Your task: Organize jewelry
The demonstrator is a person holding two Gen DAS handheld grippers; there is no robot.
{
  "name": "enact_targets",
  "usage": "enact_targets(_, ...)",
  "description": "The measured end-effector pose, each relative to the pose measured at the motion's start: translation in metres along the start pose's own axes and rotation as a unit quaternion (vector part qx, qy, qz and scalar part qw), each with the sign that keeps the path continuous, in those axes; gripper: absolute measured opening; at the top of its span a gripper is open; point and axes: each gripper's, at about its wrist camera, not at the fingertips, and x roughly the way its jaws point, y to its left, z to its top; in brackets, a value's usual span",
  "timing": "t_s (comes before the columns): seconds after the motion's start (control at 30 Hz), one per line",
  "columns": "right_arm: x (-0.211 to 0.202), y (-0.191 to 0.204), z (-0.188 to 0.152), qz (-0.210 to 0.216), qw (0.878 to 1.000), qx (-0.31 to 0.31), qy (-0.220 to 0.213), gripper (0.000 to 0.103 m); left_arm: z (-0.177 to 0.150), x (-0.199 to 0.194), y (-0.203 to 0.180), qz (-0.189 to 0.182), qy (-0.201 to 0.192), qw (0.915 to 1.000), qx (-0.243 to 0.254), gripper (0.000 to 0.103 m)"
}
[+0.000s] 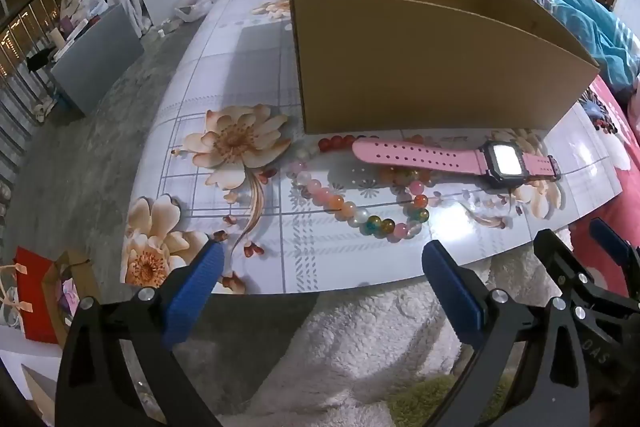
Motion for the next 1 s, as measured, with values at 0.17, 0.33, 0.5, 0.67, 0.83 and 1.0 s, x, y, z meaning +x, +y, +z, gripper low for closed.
enact_targets(0.17,-0.0009,0.0016,0.0060,-0.001,1.000,0.004,0.001,0.096,0.0002,-0.0002,-0.0001,-0.001,0.000,1.0000,0.000,0.097)
enact_targets(0.33,-0.0022,-0.0020,0.0029,0.005,1.000,0.000,-0.007,0.096,-0.0002,0.0001,0.0004,0.003,0.000,1.0000,0.001,0.097)
enact_targets(0.5,-0.0037,0.0001,0.0037,0.006,1.000,-0.001,-0.008,0.096,0.0001,0.0029,0.0010,0.005,0.000,1.0000,0.001,0.097)
enact_targets(0.67,-0.0046,0.0018,0.0052,0.008,1.000,0.000,-0.007,0.096,-0.0005,0.0012,0.0021,0.011,0.001,0.9999,-0.002,0.097)
enact_targets(0.83,-0.0051,0.0020,0.0051,0.008,1.000,0.000,-0.007,0.096,-0.0010,-0.0001,0.0021,0.011,0.000,0.9999,-0.001,0.097)
enact_targets(1.0,-0.0050,0.0017,0.0048,0.008,1.000,-0.001,-0.007,0.096,-0.0009,-0.0001,0.0022,0.012,0.001,0.9999,-0.001,0.097)
